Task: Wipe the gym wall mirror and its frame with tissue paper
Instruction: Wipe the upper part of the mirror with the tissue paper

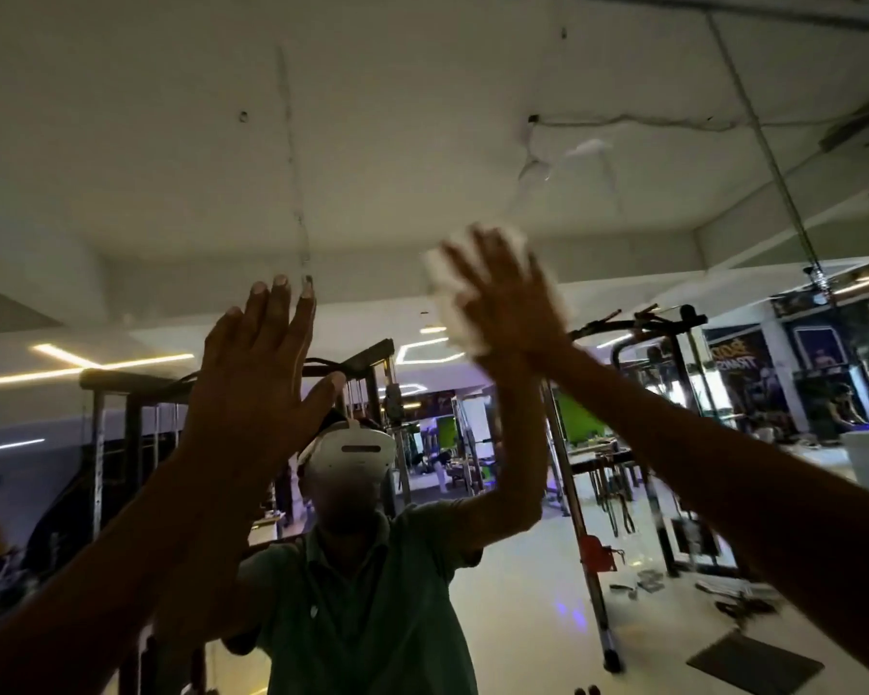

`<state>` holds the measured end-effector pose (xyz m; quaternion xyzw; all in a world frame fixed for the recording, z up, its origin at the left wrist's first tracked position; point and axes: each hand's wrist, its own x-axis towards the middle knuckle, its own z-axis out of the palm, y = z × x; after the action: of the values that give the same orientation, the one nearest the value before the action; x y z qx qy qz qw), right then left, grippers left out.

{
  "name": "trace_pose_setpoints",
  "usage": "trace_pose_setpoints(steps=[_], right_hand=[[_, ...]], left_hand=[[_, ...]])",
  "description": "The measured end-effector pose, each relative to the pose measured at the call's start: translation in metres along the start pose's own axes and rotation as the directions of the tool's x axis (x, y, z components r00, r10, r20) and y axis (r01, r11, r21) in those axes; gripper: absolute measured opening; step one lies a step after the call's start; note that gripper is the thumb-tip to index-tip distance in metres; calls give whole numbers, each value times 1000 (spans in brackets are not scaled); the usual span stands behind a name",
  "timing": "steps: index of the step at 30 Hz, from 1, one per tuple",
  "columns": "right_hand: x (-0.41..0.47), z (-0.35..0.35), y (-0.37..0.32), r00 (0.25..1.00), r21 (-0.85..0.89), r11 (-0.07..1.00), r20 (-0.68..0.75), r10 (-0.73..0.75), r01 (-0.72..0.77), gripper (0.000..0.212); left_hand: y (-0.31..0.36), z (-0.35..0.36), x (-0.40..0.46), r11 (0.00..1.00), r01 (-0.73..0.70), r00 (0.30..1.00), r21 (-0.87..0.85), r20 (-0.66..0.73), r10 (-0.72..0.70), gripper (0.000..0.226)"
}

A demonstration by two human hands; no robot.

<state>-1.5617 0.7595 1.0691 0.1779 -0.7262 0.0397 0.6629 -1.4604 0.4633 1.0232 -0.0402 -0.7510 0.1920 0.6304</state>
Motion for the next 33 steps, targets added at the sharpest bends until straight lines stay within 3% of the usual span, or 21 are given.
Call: trace_pose_setpoints(steps=[3, 5, 7, 9, 11, 13, 15, 17, 19, 21, 22, 23, 24, 27, 30, 32, 33], right_hand=[[10, -15, 53, 915, 66, 912, 14, 404, -404, 82], [7, -12, 30, 852, 105, 848, -19, 523, -519, 84], [-21, -1, -21, 910, 58, 913, -76, 408, -404, 71], [-81, 10, -78, 993, 85, 991, -42, 107, -103, 64], [-152, 7, -108, 995, 207, 976, 62, -81, 66, 64], [-197, 8, -86, 987, 267, 960, 110, -114, 81, 63], [-203, 13, -18, 996, 195, 981, 85, 0, -17, 63], [-188, 15, 69, 964, 79, 961, 36, 262, -265, 66], [-170, 12, 151, 819, 47, 819, 79, 568, -572, 76], [-151, 7, 184, 667, 97, 660, 89, 740, -745, 84], [-143, 6, 177, 625, 120, 616, 61, 778, -779, 82], [-138, 7, 156, 626, 132, 618, 27, 779, -775, 78], [-140, 12, 129, 681, 126, 677, -15, 732, -725, 74], [-185, 22, 37, 950, 115, 943, 33, 310, -312, 69], [-226, 23, 41, 997, 154, 988, 75, -27, 15, 65], [-212, 22, 107, 1000, 75, 997, 2, -10, 10, 65], [-202, 21, 148, 994, 37, 994, -32, 105, -104, 64]], left_hand=[[3, 0, 2, 1000, 1, 1000, -26, -1, -1, 87], [11, 1, 2, 998, 36, 999, -50, -21, -38, 86], [24, -1, 4, 994, 61, 997, -86, -39, -64, 85], [47, -2, 8, 986, 37, 998, -164, -50, -46, 83], [76, -2, 17, 967, -5, 997, -257, -79, -16, 78], [105, 0, 21, 956, -45, 995, -289, -95, 18, 73], [121, 9, 21, 959, -78, 996, -273, -65, 63, 74], [125, 19, 19, 971, -104, 994, -216, -54, 94, 77], [129, 25, 17, 979, -90, 995, -183, -56, 81, 77], [140, 25, 17, 979, -55, 998, -196, -48, 46, 79], [151, 24, 19, 976, -51, 998, -210, -53, 41, 78], [162, 22, 22, 972, -58, 997, -229, -61, 46, 77], [176, 20, 25, 966, -70, 996, -249, -66, 55, 75], [214, 19, 39, 970, -94, 995, -224, -61, 82, 74], [230, 29, 43, 974, -133, 991, -185, -19, 132, 74], [227, 36, 40, 970, -173, 985, -169, -40, 169, 71], [224, 38, 39, 967, -188, 982, -172, -58, 181, 71]])
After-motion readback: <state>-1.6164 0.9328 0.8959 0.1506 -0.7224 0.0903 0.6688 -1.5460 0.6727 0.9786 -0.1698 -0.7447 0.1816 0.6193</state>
